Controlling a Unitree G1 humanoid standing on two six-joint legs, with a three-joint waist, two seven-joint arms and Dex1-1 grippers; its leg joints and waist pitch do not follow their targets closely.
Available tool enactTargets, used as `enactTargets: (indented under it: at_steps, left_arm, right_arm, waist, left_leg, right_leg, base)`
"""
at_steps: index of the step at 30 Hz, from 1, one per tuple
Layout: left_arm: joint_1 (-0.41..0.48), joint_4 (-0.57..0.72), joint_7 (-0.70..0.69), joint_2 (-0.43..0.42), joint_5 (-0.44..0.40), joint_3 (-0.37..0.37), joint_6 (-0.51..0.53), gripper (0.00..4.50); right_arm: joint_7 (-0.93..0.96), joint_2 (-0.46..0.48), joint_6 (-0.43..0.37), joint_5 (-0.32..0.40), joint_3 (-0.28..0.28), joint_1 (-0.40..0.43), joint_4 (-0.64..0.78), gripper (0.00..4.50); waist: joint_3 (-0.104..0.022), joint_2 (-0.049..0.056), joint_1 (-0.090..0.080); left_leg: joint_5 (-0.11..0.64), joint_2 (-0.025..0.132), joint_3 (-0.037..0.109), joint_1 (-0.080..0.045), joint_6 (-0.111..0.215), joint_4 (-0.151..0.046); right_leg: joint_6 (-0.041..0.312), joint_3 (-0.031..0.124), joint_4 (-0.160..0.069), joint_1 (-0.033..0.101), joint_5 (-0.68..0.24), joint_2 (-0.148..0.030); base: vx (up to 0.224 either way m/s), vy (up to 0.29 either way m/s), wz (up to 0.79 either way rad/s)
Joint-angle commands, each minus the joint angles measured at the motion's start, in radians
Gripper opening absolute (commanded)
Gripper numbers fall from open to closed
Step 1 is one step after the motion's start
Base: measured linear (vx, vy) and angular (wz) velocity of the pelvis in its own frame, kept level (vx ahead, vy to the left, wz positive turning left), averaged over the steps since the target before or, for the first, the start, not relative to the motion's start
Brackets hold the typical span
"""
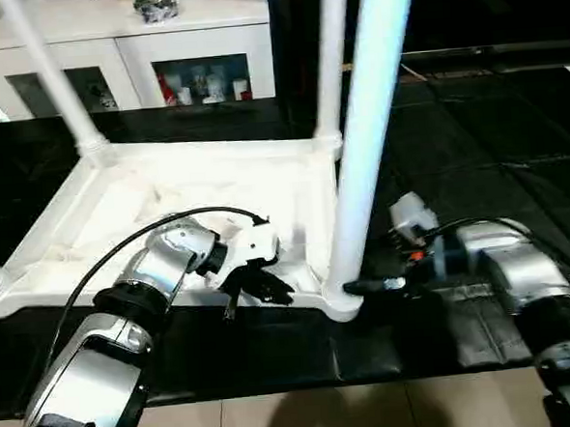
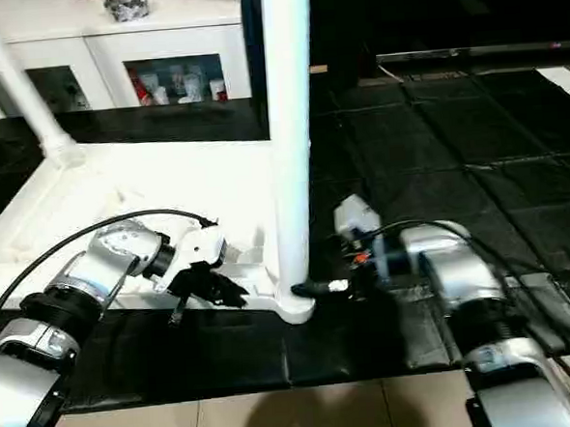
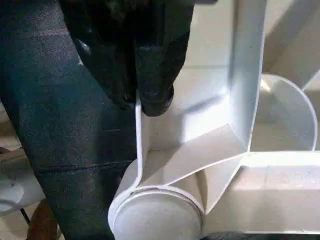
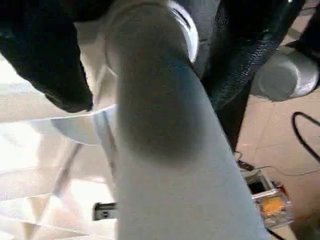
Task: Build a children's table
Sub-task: Rotate leg to tighten
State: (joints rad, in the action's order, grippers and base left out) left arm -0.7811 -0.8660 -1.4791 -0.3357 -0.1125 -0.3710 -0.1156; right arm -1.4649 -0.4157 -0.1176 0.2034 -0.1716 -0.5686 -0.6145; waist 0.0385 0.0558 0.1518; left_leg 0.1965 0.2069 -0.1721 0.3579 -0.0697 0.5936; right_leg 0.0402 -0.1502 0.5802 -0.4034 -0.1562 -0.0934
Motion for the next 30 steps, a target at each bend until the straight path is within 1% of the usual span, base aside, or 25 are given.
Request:
enactTargets:
  at_steps: [1, 2, 4, 5, 6, 8, 9, 10, 11, 12, 13, 14, 15, 17, 20, 23, 25, 26, 27, 28, 29, 30]
  left_arm:
    - [0.003, 0.032, -0.047, 0.01, -0.013, -0.04, -0.021, 0.0]
    - [0.004, 0.033, -0.048, 0.01, -0.013, -0.04, -0.021, 0.0]
    - [0.006, 0.038, -0.05, 0.008, -0.013, -0.04, -0.02, 0.0]
    - [0.008, 0.04, -0.05, 0.007, -0.012, -0.041, -0.019, 0.0]
    - [0.008, 0.04, -0.048, 0.007, -0.013, -0.042, -0.019, 0.0]
    - [0.008, 0.037, -0.046, 0.007, -0.014, -0.043, -0.021, 0.0]
    - [0.005, 0.033, -0.044, 0.009, -0.016, -0.042, -0.021, 0.0]
    - [0.005, 0.033, -0.044, 0.009, -0.016, -0.042, -0.021, 0.0]
    - [0.004, 0.031, -0.042, 0.01, -0.016, -0.041, -0.02, 0.0]
    - [0.002, 0.028, -0.04, 0.01, -0.017, -0.041, -0.021, 0.0]
    - [0.001, 0.026, -0.039, 0.01, -0.017, -0.041, -0.021, 0.0]
    - [0.0, 0.024, -0.038, 0.01, -0.017, -0.04, -0.022, 0.0]
    - [-0.001, 0.02, -0.036, 0.011, -0.018, -0.04, -0.022, 0.0]
    - [0.0, 0.02, -0.035, 0.011, -0.019, -0.041, -0.022, 0.0]
    - [-0.004, 0.016, -0.033, 0.013, -0.019, -0.04, -0.015, 0.0]
    - [-0.008, 0.01, -0.019, 0.014, -0.02, -0.037, -0.006, 0.0]
    - [-0.014, 0.002, 0.0, 0.017, -0.02, -0.03, 0.008, 0.0]
    - [-0.014, 0.002, 0.0, 0.017, -0.02, -0.03, 0.008, 0.0]
    - [-0.018, -0.001, 0.032, 0.028, -0.007, -0.01, 0.053, 0.0]
    - [-0.019, -0.001, 0.046, 0.033, -0.003, -0.002, 0.073, 0.0]
    - [-0.019, 0.0, 0.063, 0.039, 0.002, 0.006, 0.091, 0.0]
    - [-0.019, 0.0, 0.081, 0.044, 0.004, 0.013, 0.109, 0.0]
  right_arm:
    - [-0.026, 0.0, -0.016, 0.011, -0.016, -0.014, 0.001, 3.35]
    - [-0.03, 0.001, -0.02, 0.012, -0.017, -0.014, 0.002, 3.32]
    - [-0.035, 0.004, -0.026, 0.011, -0.018, -0.015, 0.002, 3.05]
    - [-0.036, 0.006, -0.026, 0.011, -0.018, -0.015, 0.001, 3.05]
    - [-0.039, 0.007, -0.029, 0.012, -0.017, -0.016, 0.0, 2.91]
    - [-0.044, 0.008, -0.033, 0.016, -0.018, -0.017, -0.003, 2.75]
    - [-0.049, 0.008, -0.038, 0.017, -0.017, -0.018, -0.003, 2.66]
    - [-0.049, 0.008, -0.038, 0.017, -0.017, -0.018, -0.003, 2.66]
    - [-0.052, 0.009, -0.04, 0.018, -0.016, -0.018, -0.003, 2.52]
    - [-0.054, 0.009, -0.044, 0.019, -0.016, -0.017, -0.003, 2.52]
    - [-0.055, 0.01, -0.046, 0.02, -0.016, -0.017, -0.002, 2.33]
    - [-0.057, 0.01, -0.05, 0.021, -0.016, -0.016, -0.001, 2.27]
    - [-0.059, 0.01, -0.053, 0.022, -0.018, -0.013, 0.002, 2.23]
    - [-0.06, 0.01, -0.056, 0.023, -0.019, -0.01, 0.005, 2.14]
    - [-0.06, 0.011, -0.062, 0.024, -0.019, -0.005, 0.013, 2.11]
    - [-0.06, 0.013, -0.063, 0.025, -0.022, 0.001, 0.018, 2.09]
    - [-0.057, 0.019, -0.072, 0.03, -0.022, 0.007, 0.028, 2.09]
    - [-0.057, 0.019, -0.072, 0.03, -0.022, 0.007, 0.028, 2.09]
    - [-0.03, 0.032, -0.087, 0.039, -0.014, 0.021, 0.049, 2.09]
    - [-0.011, 0.038, -0.093, 0.038, -0.011, 0.025, 0.052, 2.09]
    - [0.023, 0.048, -0.088, 0.029, -0.007, 0.029, 0.047, 2.09]
    - [0.056, 0.056, -0.082, 0.019, -0.004, 0.031, 0.041, 2.09]
  waist:
    - [-0.072, -0.017, -0.007]
    - [-0.072, -0.017, -0.007]
    - [-0.072, -0.017, -0.006]
    - [-0.072, -0.017, -0.007]
    - [-0.072, -0.022, -0.007]
    - [-0.073, -0.02, -0.006]
    - [-0.073, -0.021, -0.006]
    - [-0.073, -0.02, -0.006]
    - [-0.073, -0.019, -0.006]
    - [-0.073, -0.019, -0.006]
    - [-0.073, -0.018, -0.005]
    - [-0.073, -0.019, -0.005]
    - [-0.073, -0.015, -0.005]
    - [-0.073, -0.017, -0.005]
    - [-0.074, -0.016, -0.005]
    - [-0.074, -0.016, -0.004]
    - [-0.074, -0.013, -0.004]
    - [-0.074, -0.014, -0.004]
    - [-0.073, -0.014, -0.004]
    - [-0.073, -0.014, -0.003]
    - [-0.072, -0.014, -0.003]
    - [-0.07, -0.015, -0.004]
  left_leg:
    - [0.119, 0.036, 0.004, -0.005, 0.102, -0.06]
    - [0.116, 0.036, 0.004, -0.003, 0.102, -0.06]
    - [0.114, 0.036, 0.005, -0.004, 0.1, -0.06]
    - [0.115, 0.037, 0.005, -0.005, 0.099, -0.06]
    - [0.113, 0.037, 0.004, -0.005, 0.099, -0.06]
    - [0.105, 0.037, 0.004, -0.004, 0.1, -0.059]
    - [0.101, 0.036, 0.004, -0.003, 0.102, -0.059]
    - [0.101, 0.036, 0.004, -0.003, 0.102, -0.059]
    - [0.1, 0.036, 0.004, -0.004, 0.102, -0.059]
    - [0.1, 0.036, 0.004, -0.004, 0.102, -0.059]
    - [0.103, 0.036, 0.003, -0.004, 0.101, -0.058]
    - [0.105, 0.035, 0.004, -0.004, 0.1, -0.059]
    - [0.109, 0.036, 0.004, -0.005, 0.097, -0.059]
    - [0.11, 0.035, 0.004, -0.004, 0.095, -0.059]
    - [0.103, 0.036, 0.005, -0.004, 0.097, -0.058]
    - [0.104, 0.035, 0.004, -0.004, 0.097, -0.058]
    - [0.105, 0.035, 0.005, -0.005, 0.096, -0.058]
    - [0.105, 0.035, 0.004, -0.005, 0.096, -0.058]
    - [0.107, 0.036, 0.004, -0.004, 0.095, -0.058]
    - [0.109, 0.037, 0.004, -0.005, 0.095, -0.058]
    - [0.117, 0.035, 0.004, -0.005, 0.091, -0.058]
    - [0.126, 0.034, 0.003, -0.006, 0.082, -0.06]
  right_leg:
    - [0.165, 0.065, -0.057, 0.062, -0.235, -0.071]
    - [0.162, 0.065, -0.057, 0.062, -0.237, -0.072]
    - [0.158, 0.064, -0.057, 0.062, -0.241, -0.071]
    - [0.157, 0.064, -0.058, 0.061, -0.244, -0.071]
    - [0.156, 0.065, -0.058, 0.061, -0.245, -0.071]
    - [0.158, 0.065, -0.056, 0.061, -0.239, -0.071]
    - [0.159, 0.065, -0.055, 0.061, -0.234, -0.071]
    - [0.158, 0.065, -0.055, 0.061, -0.235, -0.071]
    - [0.157, 0.065, -0.056, 0.061, -0.237, -0.071]
    - [0.157, 0.065, -0.056, 0.06, -0.237, -0.071]
    - [0.157, 0.065, -0.057, 0.061, -0.239, -0.071]
    - [0.155, 0.065, -0.057, 0.062, -0.242, -0.071]
    - [0.153, 0.064, -0.058, 0.06, -0.248, -0.071]
    - [0.152, 0.064, -0.058, 0.062, -0.247, -0.07]
    - [0.157, 0.064, -0.055, 0.062, -0.228, -0.07]
    - [0.156, 0.064, -0.056, 0.063, -0.232, -0.07]
    - [0.156, 0.064, -0.057, 0.061, -0.232, -0.07]
    - [0.157, 0.064, -0.056, 0.062, -0.23, -0.069]
    - [0.16, 0.065, -0.056, 0.062, -0.225, -0.069]
    - [0.16, 0.065, -0.057, 0.062, -0.229, -0.07]
    - [0.157, 0.064, -0.059, 0.062, -0.247, -0.071]
    - [0.149, 0.063, -0.064, 0.061, -0.273, -0.071]
  base:
    - [0.0, 0.0, 0.0]
    - [0.0, 0.0, 0.0]
    - [0.0, 0.0, 0.0]
    - [0.0, 0.0, 0.0]
    - [0.0, 0.0, 0.0]
    - [0.0, 0.0, 0.0]
    - [0.0, 0.0, 0.0]
    - [0.0, 0.0, 0.0]
    - [0.0, 0.0, 0.0]
    - [0.0, 0.0, 0.0]
    - [0.0, 0.0, 0.0]
    - [0.0, 0.0, 0.0]
    - [0.0, 0.0, 0.0]
    - [0.0, 0.0, 0.0]
    - [0.0, 0.0, 0.0]
    - [0.0, 0.0, 0.0]
    - [0.0, 0.0, 0.0]
    - [0.0, 0.0, 0.0]
    - [0.0, 0.0, 0.0]
    - [0.0, 0.0, 0.0]
    - [0.0, 0.0, 0.0]
    - [0.0, 0.0, 0.0]
